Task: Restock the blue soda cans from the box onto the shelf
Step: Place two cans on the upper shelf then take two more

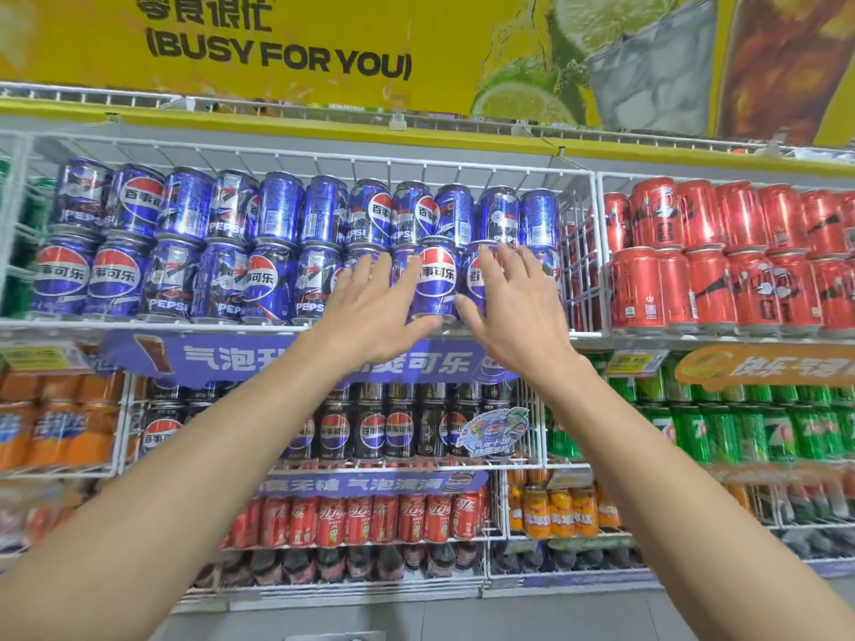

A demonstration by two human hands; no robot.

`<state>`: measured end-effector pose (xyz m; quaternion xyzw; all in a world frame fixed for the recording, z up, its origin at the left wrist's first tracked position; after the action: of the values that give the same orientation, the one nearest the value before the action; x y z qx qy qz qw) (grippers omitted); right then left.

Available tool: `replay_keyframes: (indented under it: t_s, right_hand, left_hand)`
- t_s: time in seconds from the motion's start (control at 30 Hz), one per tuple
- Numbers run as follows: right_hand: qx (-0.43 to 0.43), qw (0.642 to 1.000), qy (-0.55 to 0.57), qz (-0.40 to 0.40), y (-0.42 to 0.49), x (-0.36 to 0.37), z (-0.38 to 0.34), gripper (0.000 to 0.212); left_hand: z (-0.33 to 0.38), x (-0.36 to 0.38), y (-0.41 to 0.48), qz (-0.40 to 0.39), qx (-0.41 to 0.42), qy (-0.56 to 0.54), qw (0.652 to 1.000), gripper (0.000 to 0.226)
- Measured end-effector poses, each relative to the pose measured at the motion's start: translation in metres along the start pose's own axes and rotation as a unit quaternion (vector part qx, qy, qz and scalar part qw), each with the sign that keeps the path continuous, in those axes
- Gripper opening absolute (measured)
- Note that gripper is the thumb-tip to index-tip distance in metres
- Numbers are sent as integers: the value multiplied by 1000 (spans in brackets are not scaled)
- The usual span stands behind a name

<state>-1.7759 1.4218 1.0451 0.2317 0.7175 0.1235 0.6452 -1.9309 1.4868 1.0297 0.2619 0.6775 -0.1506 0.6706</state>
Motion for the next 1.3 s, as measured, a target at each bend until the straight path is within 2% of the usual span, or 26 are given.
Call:
replay_keyframes:
  t_s: [0.07,0.2,0.43,0.6,0.77,0.9,1.07,1.2,1.3]
  right_hand:
    - [-7,997,-22,-69,-17,8,-1,84]
    - [25,989,-42,-143,-52,16,-1,90]
    - [108,978,-50,-172,-119,25,-40,89]
    - [126,969,-42,-207,-176,74,-89,86]
    - [115,954,-23,-276,-235,171,-131,85]
    - [94,923,1,-374,-295,279,-158,84]
    - [75,870,8,-487,-395,432,-178,79]
    - [59,839,12,-540,-483,545,-177,75]
    - [70,829,25,-554,-546,625,-164,73]
  left_hand:
    - [3,7,-18,-23,23,41,999,93]
    - [11,18,-48,-26,52,53,997,91]
    - [-6,57,-109,-47,87,22,995,89]
    - [-40,127,-166,-68,91,-10,993,88]
    - [-78,239,-219,-171,70,-18,983,88]
    - [-105,348,-266,-234,25,-24,972,86]
    - [-119,508,-341,-349,-11,-35,936,80]
    - [-123,634,-386,-377,-16,-31,925,77]
    - [-120,731,-413,-387,-30,-47,920,74]
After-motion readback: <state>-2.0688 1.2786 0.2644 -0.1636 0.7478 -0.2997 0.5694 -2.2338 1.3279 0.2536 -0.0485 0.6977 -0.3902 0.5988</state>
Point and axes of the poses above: each hand's wrist, its own y-axis towards the middle knuckle, its own x-axis out of the palm, z = x × y, the point moved 7 cm from there along y, towards the middle knuckle, and after that the axes turned 7 degrees about y, right-handed, at the moved point
